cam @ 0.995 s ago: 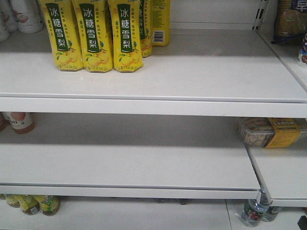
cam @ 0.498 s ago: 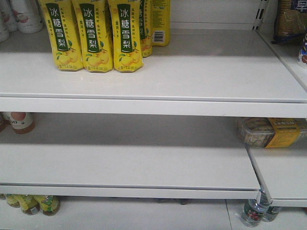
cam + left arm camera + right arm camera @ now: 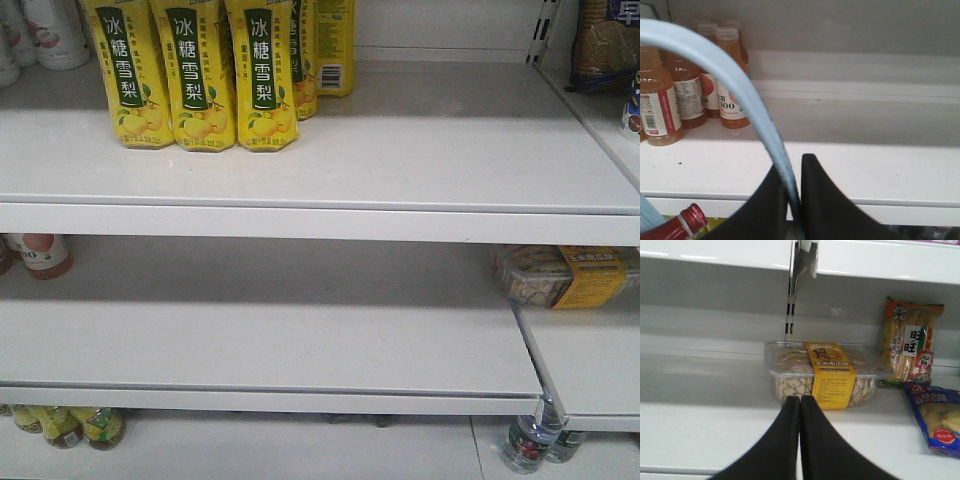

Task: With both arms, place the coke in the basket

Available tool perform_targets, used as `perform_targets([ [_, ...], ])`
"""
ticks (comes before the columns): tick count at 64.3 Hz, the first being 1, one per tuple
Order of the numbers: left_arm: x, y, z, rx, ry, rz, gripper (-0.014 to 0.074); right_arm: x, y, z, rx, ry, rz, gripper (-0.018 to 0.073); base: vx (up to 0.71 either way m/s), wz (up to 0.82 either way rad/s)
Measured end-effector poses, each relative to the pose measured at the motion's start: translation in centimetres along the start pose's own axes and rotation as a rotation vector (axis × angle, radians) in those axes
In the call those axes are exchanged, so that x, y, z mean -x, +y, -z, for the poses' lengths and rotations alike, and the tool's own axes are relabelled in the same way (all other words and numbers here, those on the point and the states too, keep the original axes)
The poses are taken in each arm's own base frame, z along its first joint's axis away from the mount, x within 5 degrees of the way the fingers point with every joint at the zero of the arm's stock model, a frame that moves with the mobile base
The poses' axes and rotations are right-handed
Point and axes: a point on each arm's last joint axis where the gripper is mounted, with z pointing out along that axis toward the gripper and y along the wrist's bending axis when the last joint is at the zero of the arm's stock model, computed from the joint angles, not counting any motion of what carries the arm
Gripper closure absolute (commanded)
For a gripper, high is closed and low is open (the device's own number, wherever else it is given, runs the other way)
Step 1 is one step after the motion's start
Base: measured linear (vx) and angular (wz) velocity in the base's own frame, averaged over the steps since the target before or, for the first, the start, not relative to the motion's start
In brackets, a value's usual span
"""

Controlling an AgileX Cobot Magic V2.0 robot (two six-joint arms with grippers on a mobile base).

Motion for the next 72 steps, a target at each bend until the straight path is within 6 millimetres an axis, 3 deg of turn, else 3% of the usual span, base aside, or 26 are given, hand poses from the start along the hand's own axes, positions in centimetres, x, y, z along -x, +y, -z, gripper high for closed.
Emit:
perform_targets([
  [72,0.00,0.00,0.00,0.000,0.000,0.000,0.0603,0.17,-0.02,0.00,-0.002,-0.019,-0.040,0.0569,0.00,0.00],
])
